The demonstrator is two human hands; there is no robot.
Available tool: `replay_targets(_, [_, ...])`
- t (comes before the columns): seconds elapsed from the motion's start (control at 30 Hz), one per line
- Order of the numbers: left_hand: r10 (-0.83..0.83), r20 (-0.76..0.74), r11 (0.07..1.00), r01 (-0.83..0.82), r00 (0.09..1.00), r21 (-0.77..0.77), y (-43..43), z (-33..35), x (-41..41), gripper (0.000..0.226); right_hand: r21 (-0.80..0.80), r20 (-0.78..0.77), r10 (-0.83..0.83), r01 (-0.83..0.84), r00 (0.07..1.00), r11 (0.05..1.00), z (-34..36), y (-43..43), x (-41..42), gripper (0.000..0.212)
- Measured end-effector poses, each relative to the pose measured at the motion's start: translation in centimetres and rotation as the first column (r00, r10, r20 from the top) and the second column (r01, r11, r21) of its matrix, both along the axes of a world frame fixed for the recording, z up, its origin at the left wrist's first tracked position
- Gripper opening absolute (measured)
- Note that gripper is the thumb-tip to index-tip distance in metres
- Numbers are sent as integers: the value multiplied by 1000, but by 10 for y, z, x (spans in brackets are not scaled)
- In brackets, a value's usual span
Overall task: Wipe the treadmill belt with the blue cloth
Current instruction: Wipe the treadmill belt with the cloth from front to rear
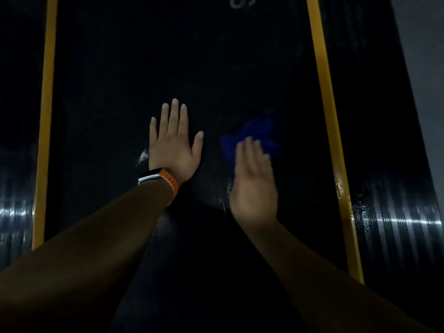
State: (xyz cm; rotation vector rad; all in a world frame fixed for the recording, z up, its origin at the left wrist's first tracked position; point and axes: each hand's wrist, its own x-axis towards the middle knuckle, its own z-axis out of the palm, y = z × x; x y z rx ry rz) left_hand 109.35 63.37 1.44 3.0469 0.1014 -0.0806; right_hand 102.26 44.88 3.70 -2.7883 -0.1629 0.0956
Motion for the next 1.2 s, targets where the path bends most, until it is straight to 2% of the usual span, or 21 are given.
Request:
replay_targets(0.07, [2,-4,1000,-2,1000,0,1,1,0,74,-15,-25,224,-224,974,974,-3,-15,-9,64])
replay_targets(0.1, [1,-5,1000,-1,1000,-4,1,1,0,74,-32,-3,224,-224,975,974,-7,-34,-8,62])
replay_targets(0.13, [0,-7,1000,0,1000,-11,0,1,0,74,-36,24,156,-155,987,987,-10,-52,-9,61])
replay_targets(0.2, [2,-10,1000,-2,1000,-18,0,1,0,74,-8,34,-87,87,996,996,-9,-83,-15,58])
replay_targets(0.27, [4,-6,1000,-4,1000,-11,0,0,0,74,28,9,-313,313,950,949,-6,-81,-20,54])
replay_targets(0.33, [2,-10,1000,-2,1000,-7,1,1,0,74,31,-3,-407,407,913,913,-1,-50,-17,60])
replay_targets(0.37, [2,-12,1000,-2,1000,-9,1,1,0,75,35,-4,-361,361,932,932,1,-33,-15,65])
replay_targets(0.43, [-1,-8,1000,1,1000,-10,0,1,-1,75,14,-18,-78,78,997,997,-2,-10,-16,64])
replay_targets(0.5, [-1,6,1000,1,1000,-1,0,1,0,74,-15,-41,241,-242,970,970,-4,-15,-6,62])
replay_targets(0.53, [-2,6,1000,2,1000,-2,0,1,0,74,-36,-65,334,-337,940,941,-3,-24,7,63])
replay_targets(0.6, [-5,4,1000,5,1000,-2,1,0,1,74,-60,-33,383,-385,923,921,-3,-35,50,67])
replay_targets(0.7, [-5,16,1000,5,1000,4,2,-2,0,74,-75,13,291,-290,957,954,1,-18,134,67])
replay_targets(0.8, [-7,26,1000,7,1000,4,2,-4,0,74,-21,13,270,-270,963,963,1,-3,153,61])
replay_targets(0.87, [-13,22,1000,13,1000,-1,3,-4,1,74,5,29,461,-461,887,887,-7,-22,112,58])
replay_targets(0.97, [-8,7,1000,8,1000,-12,3,-2,0,73,-66,-37,774,-775,632,629,-12,-65,20,62])
replay_targets(1.03, [-5,0,1000,5,1000,-21,3,-1,0,73,-96,-92,862,-866,498,490,-10,-83,-13,64])
replay_targets(1.07, [-5,-1,1000,5,1000,-22,3,0,0,73,-101,-100,878,-883,468,458,-8,-83,-8,63])
replay_targets(1.1, [-7,-4,1000,7,1000,-19,3,0,1,73,-118,-96,877,-880,471,460,-6,-77,7,62])
replay_targets(1.13, [-9,-7,1000,9,1000,-17,3,0,1,74,-145,-77,855,-855,512,499,-6,-66,29,61])
replay_targets(1.2, [-12,3,1000,12,1000,-6,4,-1,2,74,-169,-22,702,-695,712,699,-5,-36,83,60])
